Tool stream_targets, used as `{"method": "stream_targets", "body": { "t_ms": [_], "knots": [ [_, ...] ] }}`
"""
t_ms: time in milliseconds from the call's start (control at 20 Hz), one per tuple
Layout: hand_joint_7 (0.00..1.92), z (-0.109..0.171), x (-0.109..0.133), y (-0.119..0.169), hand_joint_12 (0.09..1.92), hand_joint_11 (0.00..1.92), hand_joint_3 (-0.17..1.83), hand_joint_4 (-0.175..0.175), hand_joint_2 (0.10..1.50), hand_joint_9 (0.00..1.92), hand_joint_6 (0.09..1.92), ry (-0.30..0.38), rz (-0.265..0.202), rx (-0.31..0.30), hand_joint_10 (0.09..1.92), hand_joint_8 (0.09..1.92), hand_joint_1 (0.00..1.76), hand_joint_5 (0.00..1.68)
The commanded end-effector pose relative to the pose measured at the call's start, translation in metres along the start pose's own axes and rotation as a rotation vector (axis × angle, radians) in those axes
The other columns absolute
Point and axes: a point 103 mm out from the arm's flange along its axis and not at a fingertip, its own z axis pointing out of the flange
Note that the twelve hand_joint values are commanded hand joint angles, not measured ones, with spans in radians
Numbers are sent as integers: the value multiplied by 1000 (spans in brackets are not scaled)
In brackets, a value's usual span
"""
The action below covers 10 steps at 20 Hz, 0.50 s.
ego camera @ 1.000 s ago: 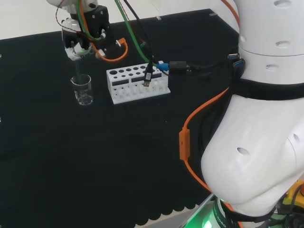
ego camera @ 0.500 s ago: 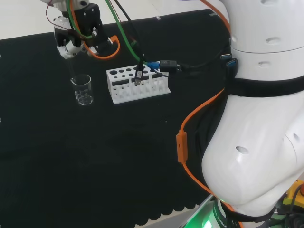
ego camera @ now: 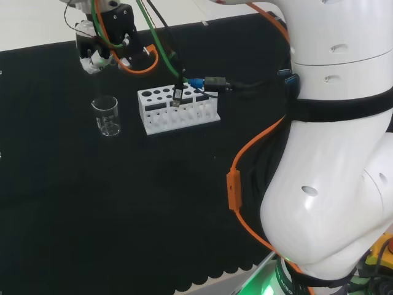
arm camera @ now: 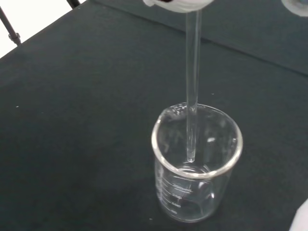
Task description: Stir in the beaker to the left of the white test tube rack with the glass rod.
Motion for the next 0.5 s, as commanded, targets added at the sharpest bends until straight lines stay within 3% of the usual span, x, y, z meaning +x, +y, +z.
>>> {"method": "stream_targets", "body": {
  "t_ms": [50, 400, 500],
  "knots": [
    [1294, 8, -13, -7, 691, 1627, -175, -175, 1073, 1785, 566, -10, 20, 18, 401, 577, 1313, 1243],
    [1293, 3, -21, -25, 691, 1627, -175, -175, 1073, 1786, 567, 2, 36, 2, 401, 578, 1312, 1243],
    [1293, 3, -14, -16, 691, 1627, -175, -175, 1073, 1786, 567, 1, 39, 20, 401, 579, 1312, 1242]
  ]
}}
